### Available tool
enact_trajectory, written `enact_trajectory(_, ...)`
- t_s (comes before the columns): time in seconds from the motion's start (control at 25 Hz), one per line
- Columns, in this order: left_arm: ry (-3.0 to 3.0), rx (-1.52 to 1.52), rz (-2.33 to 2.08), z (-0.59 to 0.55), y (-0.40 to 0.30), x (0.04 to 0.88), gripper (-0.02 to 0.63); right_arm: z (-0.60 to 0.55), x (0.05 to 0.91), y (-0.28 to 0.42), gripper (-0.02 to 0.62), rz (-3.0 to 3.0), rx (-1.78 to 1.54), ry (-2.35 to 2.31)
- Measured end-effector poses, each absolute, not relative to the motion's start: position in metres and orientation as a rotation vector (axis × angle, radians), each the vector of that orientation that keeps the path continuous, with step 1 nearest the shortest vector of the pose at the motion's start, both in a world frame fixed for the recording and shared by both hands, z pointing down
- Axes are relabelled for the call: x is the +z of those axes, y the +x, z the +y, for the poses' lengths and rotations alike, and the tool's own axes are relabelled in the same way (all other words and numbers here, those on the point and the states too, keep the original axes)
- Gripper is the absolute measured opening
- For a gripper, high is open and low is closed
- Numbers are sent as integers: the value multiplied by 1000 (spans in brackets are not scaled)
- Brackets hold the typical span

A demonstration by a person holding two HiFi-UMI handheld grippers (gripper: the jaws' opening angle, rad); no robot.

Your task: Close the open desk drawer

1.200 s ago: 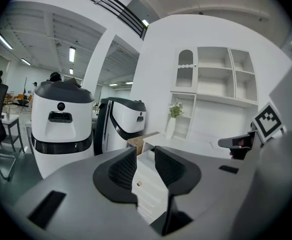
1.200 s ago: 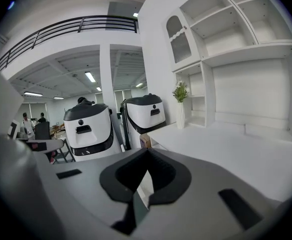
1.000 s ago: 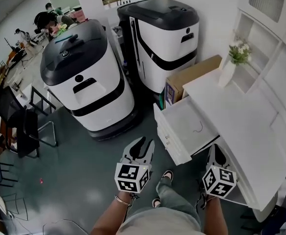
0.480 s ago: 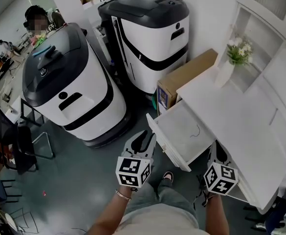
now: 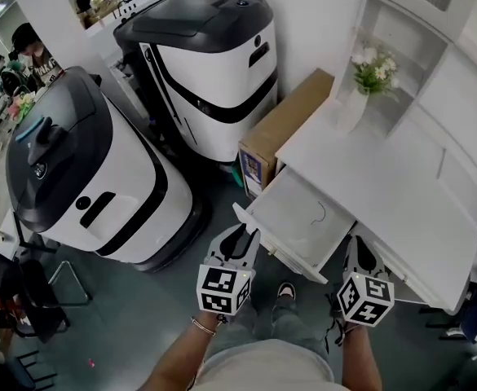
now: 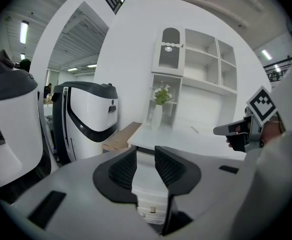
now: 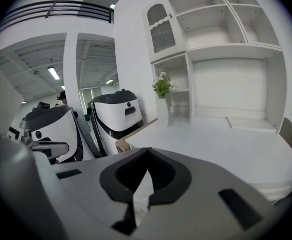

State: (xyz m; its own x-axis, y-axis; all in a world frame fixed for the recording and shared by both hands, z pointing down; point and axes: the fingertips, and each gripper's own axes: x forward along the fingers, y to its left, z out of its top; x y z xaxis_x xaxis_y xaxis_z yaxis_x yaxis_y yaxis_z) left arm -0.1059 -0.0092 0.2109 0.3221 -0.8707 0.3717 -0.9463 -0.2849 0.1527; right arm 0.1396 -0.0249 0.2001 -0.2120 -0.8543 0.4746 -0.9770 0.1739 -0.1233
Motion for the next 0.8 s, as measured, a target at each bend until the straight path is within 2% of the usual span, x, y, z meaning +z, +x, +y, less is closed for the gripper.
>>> enact_trajectory(0.8,2313,511,-1262,22,-71,345,126,55,280,172,6,-1792,721,1900)
